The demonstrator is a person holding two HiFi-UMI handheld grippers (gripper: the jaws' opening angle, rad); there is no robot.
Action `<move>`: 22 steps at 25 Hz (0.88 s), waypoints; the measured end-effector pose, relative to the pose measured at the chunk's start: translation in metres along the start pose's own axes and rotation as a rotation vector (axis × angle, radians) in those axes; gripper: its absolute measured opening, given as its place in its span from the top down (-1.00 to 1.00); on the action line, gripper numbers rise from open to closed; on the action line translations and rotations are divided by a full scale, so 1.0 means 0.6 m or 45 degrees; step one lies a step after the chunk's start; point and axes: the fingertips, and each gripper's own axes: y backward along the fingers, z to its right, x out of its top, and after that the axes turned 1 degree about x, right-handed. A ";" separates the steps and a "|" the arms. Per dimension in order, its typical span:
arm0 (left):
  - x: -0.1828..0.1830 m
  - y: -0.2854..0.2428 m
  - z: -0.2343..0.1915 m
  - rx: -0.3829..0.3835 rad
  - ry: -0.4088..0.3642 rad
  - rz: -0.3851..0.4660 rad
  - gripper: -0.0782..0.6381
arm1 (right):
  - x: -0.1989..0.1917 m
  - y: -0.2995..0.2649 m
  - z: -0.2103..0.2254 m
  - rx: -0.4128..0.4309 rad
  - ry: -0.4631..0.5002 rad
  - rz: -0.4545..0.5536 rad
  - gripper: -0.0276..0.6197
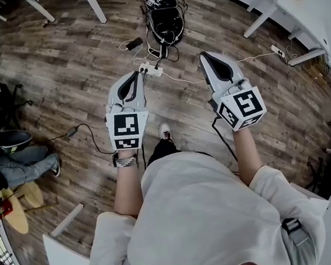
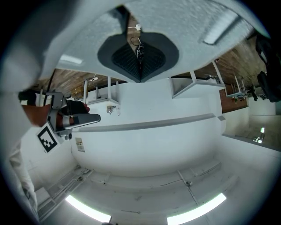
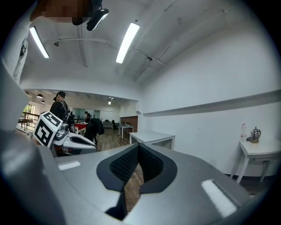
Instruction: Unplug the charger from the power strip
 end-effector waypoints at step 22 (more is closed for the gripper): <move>-0.093 -0.132 -0.048 0.002 0.146 -0.097 0.77 | -0.068 -0.111 0.065 0.006 -0.026 -0.106 0.91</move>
